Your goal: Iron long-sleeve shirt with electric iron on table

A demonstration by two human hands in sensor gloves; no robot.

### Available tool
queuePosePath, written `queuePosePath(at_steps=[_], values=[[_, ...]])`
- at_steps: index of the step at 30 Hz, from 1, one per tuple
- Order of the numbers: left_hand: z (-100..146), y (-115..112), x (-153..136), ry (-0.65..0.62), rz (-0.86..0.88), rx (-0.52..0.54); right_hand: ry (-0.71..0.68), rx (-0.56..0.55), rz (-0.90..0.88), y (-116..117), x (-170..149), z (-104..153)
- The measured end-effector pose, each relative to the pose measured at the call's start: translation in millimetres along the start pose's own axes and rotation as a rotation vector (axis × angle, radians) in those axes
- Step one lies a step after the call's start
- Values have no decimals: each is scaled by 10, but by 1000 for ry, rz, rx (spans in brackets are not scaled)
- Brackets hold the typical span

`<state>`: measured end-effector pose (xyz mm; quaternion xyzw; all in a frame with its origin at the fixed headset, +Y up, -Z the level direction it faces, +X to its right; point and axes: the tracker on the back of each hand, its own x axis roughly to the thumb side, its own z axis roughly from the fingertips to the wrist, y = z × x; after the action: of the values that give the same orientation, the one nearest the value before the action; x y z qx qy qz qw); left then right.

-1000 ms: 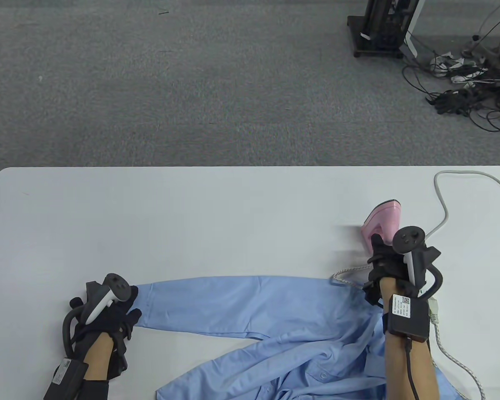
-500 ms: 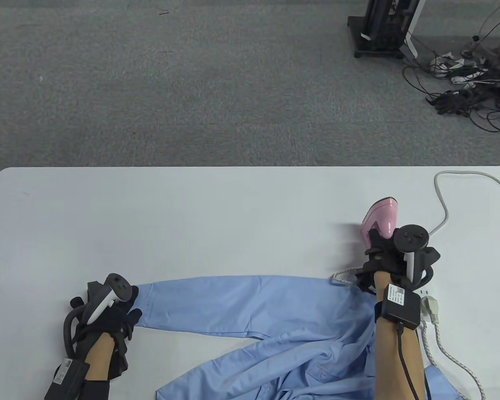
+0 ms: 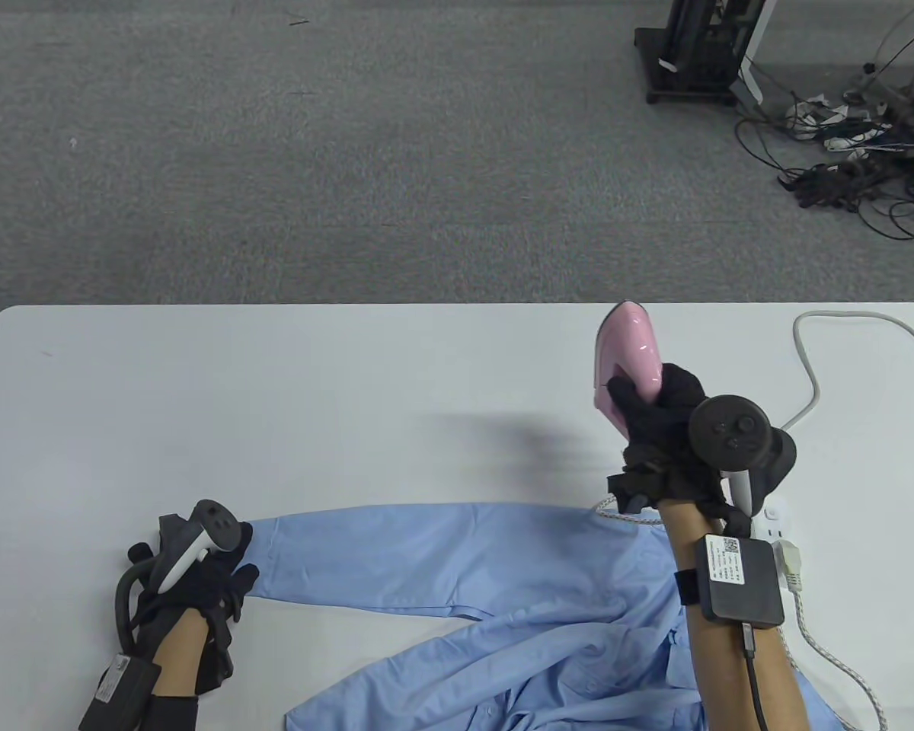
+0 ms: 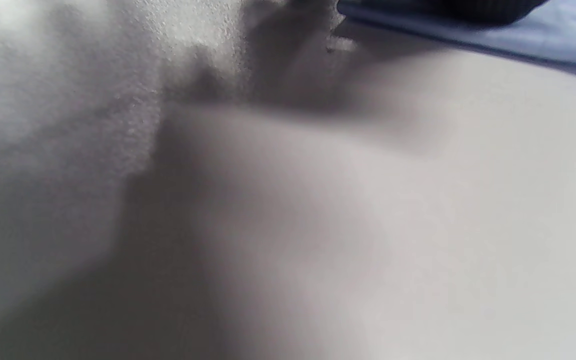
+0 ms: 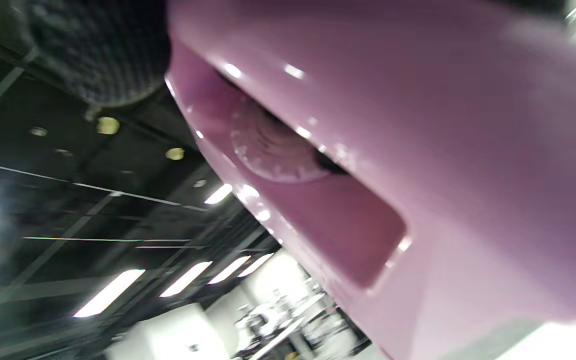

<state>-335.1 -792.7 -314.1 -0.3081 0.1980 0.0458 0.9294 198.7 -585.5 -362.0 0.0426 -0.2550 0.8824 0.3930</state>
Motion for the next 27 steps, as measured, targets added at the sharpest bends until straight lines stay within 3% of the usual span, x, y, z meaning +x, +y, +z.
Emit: queuePosePath(at_steps=[2,5,11,19,24,27], values=[[1,-3,-2,-1,2,1,24,105,-123,150,412,39],[-1,-1,-1,-2,2,1,67,358,-112,460,855,146],[-2,-7,-6,-6,10,1,167,680,-193,1342,1312,468],[-5,-18,-37,-14,24,0,413,1048,-362,2535,1180,938],[-6,-12,-34,-11,15,2,532,1214,-575,3009,1031,1115],[-8,-10,-34,-12,10,1,575,1245,-667,3172,983,1195]])
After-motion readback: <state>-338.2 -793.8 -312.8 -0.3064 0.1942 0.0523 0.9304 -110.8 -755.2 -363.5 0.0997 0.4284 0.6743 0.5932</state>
